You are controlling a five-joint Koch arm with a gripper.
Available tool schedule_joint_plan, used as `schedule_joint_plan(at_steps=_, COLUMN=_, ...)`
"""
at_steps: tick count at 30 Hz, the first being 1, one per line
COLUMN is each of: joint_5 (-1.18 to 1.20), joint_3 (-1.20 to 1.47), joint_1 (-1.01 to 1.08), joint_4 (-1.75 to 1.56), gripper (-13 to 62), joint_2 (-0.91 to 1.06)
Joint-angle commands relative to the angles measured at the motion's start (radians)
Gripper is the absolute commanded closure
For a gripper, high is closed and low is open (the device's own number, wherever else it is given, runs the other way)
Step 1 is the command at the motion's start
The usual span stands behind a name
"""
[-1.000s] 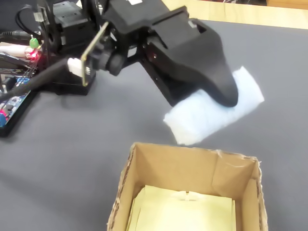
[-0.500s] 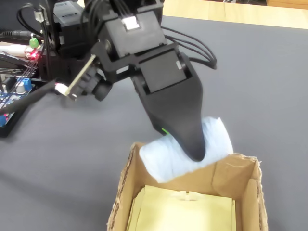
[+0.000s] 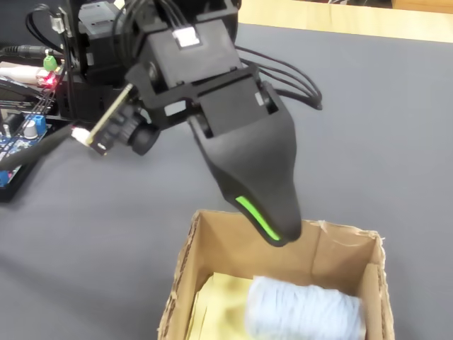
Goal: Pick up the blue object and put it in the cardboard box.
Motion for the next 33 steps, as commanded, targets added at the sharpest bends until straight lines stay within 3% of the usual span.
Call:
schedule_joint_plan(at_steps=1, joint_5=0.106, joint_3=0.006, joint_1=-0.060, joint_4=-0.179, gripper=18.1, joint_2=0.086)
schedule_joint_plan(at_steps=14, joint_5=0.295, joint_3=0.443, joint_1=-0.382, joint_4=-0.440, gripper=16.2, joint_2=0.356)
schedule_joint_plan(at_steps=24, joint_5=0.279, joint_3=0.730, joint_1=-0.607, joint_4=-0.407, gripper=16.2, joint_2=0.578)
schedule_joint_plan(at_steps=33, joint_5=0.279, joint_3=0.919, joint_1=-0.634, joint_4=-0.370, gripper=16.1, joint_2=0.663)
